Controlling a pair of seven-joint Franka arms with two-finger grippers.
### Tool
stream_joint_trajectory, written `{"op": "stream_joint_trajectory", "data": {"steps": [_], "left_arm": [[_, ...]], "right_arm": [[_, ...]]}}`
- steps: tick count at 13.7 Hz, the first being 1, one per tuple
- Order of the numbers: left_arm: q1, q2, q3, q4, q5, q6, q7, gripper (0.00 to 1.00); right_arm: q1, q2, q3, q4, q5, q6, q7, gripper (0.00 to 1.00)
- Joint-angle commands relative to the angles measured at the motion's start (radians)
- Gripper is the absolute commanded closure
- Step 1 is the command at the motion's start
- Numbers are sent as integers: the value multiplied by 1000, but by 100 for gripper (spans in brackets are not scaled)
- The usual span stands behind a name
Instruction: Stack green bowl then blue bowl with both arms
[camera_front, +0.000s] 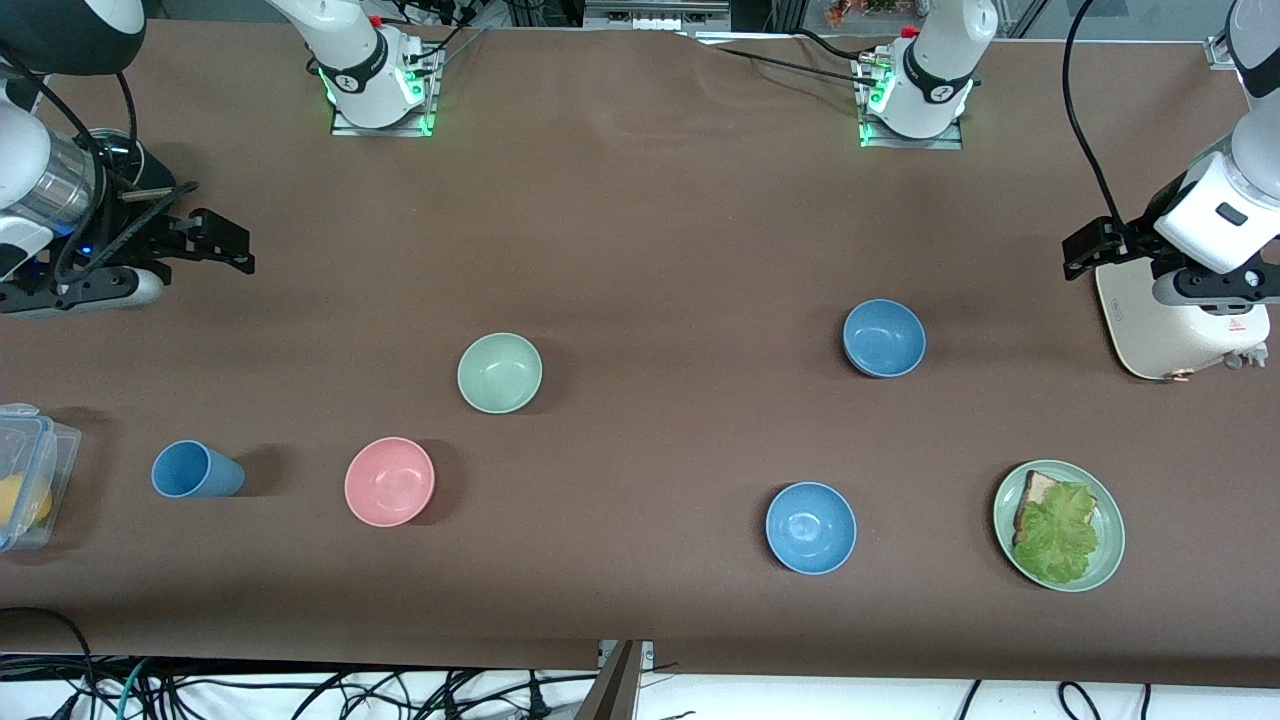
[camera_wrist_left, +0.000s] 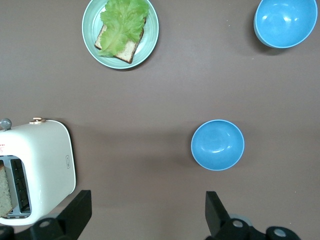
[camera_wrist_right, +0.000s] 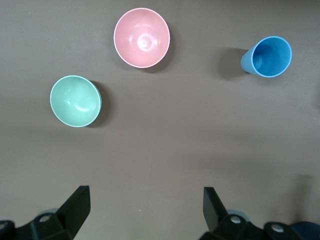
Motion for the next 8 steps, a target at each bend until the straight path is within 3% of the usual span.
{"op": "stream_joint_trajectory", "data": {"steps": [1, 8], "left_arm": [[12, -8, -6, 0, -16, -23, 24, 0], [12, -8, -6, 0, -16, -24, 23, 0]], "right_arm": [[-20, -25, 18, -3, -28, -10, -16, 0], [-24, -17, -5, 26, -24, -34, -51, 0]]}}
